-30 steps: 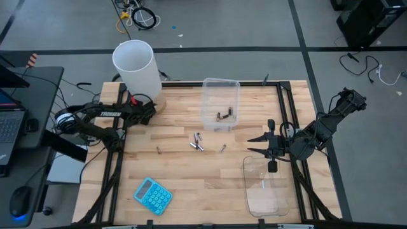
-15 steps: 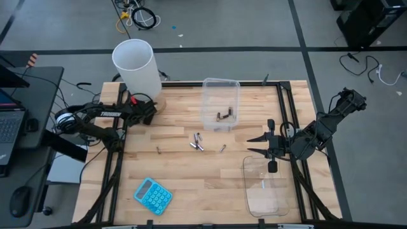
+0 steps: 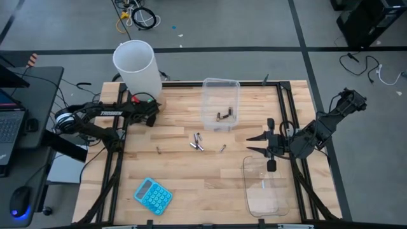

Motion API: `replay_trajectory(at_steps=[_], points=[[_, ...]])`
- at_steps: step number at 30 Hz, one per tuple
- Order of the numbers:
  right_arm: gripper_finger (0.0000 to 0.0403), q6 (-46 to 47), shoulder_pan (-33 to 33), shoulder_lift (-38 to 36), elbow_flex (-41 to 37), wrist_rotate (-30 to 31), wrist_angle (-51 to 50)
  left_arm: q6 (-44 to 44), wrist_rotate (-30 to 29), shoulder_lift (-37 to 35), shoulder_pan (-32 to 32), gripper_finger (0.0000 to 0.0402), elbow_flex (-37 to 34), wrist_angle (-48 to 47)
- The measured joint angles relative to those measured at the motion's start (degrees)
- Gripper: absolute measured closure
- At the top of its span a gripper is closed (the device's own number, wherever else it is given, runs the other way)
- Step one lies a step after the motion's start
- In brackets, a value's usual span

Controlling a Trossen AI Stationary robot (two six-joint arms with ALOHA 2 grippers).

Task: Sort batteries
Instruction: Put the brown battery into the top transparent bin

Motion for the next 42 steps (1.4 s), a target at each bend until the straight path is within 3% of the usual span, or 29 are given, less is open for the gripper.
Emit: replay_trajectory(at_steps=[11,18,25,42], points=[[0.0288,0.0,-1.2,0.0,0.0,0.0,0.0,0.3,-14.8,0.0,0.2,0.0402,0.0,-3.5],[0.0288,0.1,-1.5,0.0,0.0,0.0,0.0,4.5,-14.9,0.8,1.5,0.0402,0.0,1.4],[0.0288,0.6,-1.5,0.0,0.0,-0.2,0.0,4.9,-12.3,3.5,4.5,0.0402,-0.1,1.6],[0.0288,0.2,-1.6,0.0,0.0,-0.2,0.4,6.0,-12.5,4.4,6.6,0.0402,-0.1,3.3]])
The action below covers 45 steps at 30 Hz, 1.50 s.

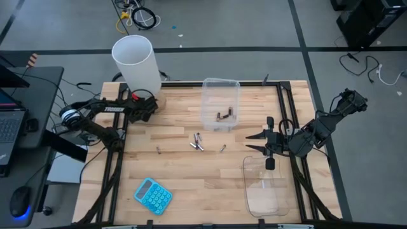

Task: Sort batteries
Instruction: Put the brown battery into the top transparent bin

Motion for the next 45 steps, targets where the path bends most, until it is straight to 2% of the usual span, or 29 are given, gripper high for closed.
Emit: replay_trajectory(at_steps=[6,45], points=[[0.0288,0.0,0.0,0.0,0.0,0.0,0.2,1.6,1.8,0.0,0.0,0.0402,0.0,2.3],[0.0288,0.2,0.0,0.0,0.0,0.0,0.8,3.3,2.8,0.0,2.2,0.0402,0.0,2.4]])
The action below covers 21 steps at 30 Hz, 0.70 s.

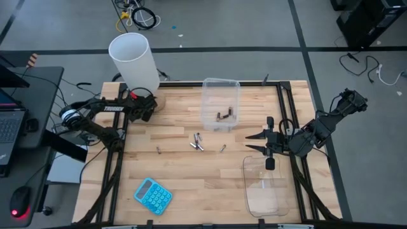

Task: Sort batteries
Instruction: Put the brown battery into the top transparent bin

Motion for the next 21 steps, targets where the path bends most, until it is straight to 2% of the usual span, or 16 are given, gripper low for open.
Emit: replay_trajectory(at_steps=[7,12,21], points=[[0.0288,0.0,0.0,0.0,0.0,0.0,0.0,0.3,2.1,-0.1,0.1,0.0402,0.0,0.1],[0.0288,0.0,0.0,0.0,0.0,0.0,0.0,1.3,7.2,0.0,-0.5,0.0402,0.0,-0.1],[0.0288,0.0,0.0,0.0,0.0,0.0,0.0,-3.9,9.7,-0.4,-6.5,0.0402,1.0,-6.1]])
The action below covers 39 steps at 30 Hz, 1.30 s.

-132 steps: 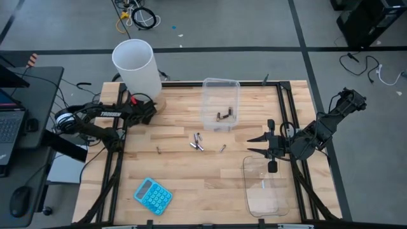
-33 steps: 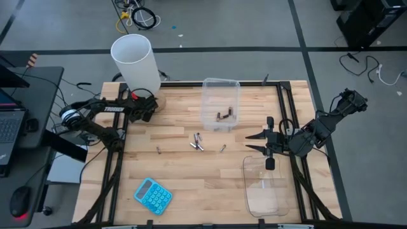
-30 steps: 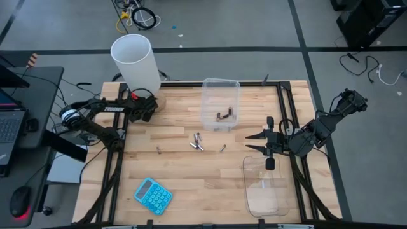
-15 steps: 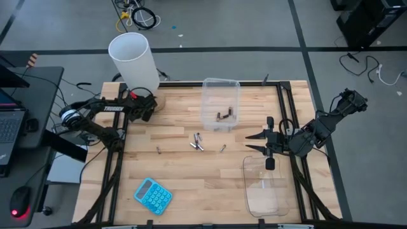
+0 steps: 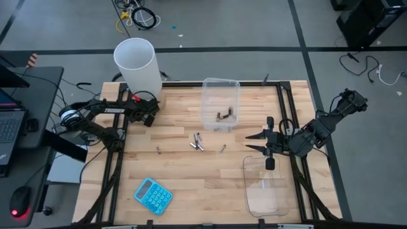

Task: Sort batteries
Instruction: Put the brown battery into the top transparent bin

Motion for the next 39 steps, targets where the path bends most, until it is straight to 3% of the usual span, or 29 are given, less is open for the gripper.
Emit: replay_trajectory(at_steps=[4,12,19,31,39], points=[[0.0288,-0.2,0.0,0.0,0.0,0.0,0.4,-3.8,0.8,0.1,-3.1,0.0402,2.2,-6.0],[0.0288,-0.4,0.0,0.0,0.0,0.0,1.3,-5.6,-7.6,0.1,-1.3,0.0402,3.4,-11.7],[0.0288,-0.4,0.0,0.0,0.0,0.0,2.5,0.4,-8.3,0.1,1.7,0.0402,1.4,-2.0],[0.0288,-0.4,0.0,0.0,0.0,-0.4,3.4,0.6,-9.1,0.1,3.5,0.0402,0.5,-2.0],[0.0288,-0.4,0.0,0.0,0.0,-0.4,3.5,3.5,-7.3,0.1,3.8,0.0402,-1.3,5.8]])
